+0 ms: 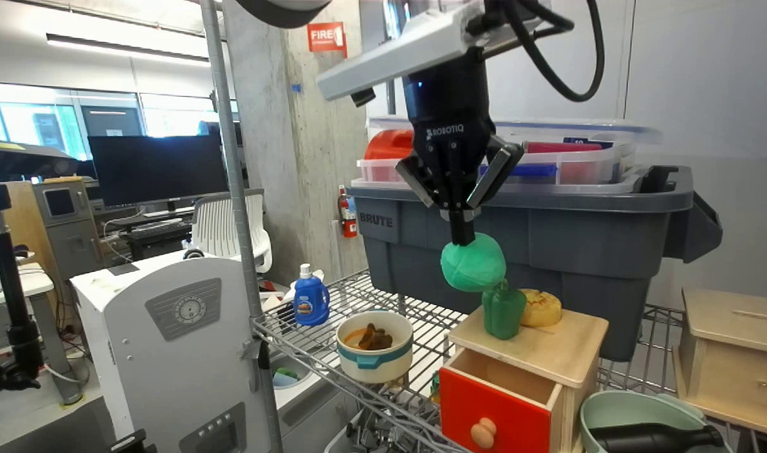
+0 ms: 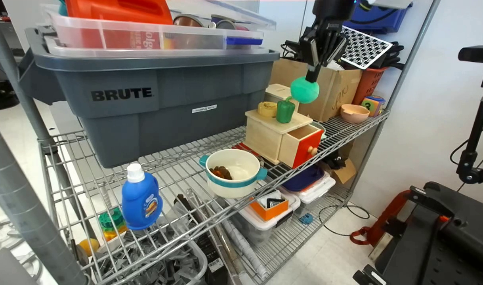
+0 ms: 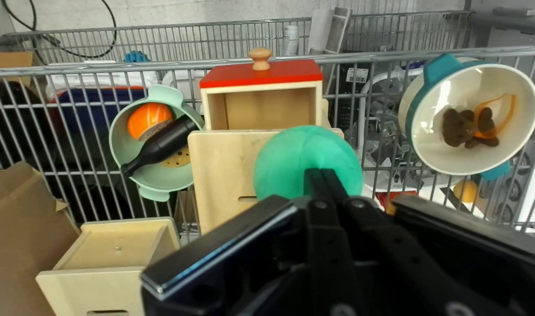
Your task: Put the turquoise object in the pot on top of the chest drawer
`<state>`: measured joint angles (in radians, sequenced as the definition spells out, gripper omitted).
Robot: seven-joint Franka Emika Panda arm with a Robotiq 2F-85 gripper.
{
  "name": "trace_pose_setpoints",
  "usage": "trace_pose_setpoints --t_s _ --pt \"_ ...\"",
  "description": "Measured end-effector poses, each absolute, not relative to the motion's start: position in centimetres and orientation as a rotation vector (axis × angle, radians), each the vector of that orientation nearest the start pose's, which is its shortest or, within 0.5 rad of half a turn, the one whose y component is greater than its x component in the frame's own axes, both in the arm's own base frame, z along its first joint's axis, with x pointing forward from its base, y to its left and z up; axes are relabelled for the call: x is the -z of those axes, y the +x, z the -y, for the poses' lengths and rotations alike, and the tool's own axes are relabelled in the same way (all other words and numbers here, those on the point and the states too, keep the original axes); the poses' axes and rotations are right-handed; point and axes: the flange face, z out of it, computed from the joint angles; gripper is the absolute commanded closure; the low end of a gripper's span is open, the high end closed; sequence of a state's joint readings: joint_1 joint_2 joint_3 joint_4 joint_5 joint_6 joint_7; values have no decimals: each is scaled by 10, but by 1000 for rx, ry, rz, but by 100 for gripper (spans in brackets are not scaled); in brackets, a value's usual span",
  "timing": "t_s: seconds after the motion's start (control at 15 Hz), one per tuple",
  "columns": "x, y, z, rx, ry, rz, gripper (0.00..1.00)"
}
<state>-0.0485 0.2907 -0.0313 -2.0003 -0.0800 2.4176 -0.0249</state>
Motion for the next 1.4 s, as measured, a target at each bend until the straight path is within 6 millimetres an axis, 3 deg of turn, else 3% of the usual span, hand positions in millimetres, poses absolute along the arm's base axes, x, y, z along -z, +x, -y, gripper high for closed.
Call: trace_pose_setpoints --t_s 0.33,1.4 --pt "-300 624 41 151 -3203 36 100" --pt "-290 621 48 121 -3206 51 100"
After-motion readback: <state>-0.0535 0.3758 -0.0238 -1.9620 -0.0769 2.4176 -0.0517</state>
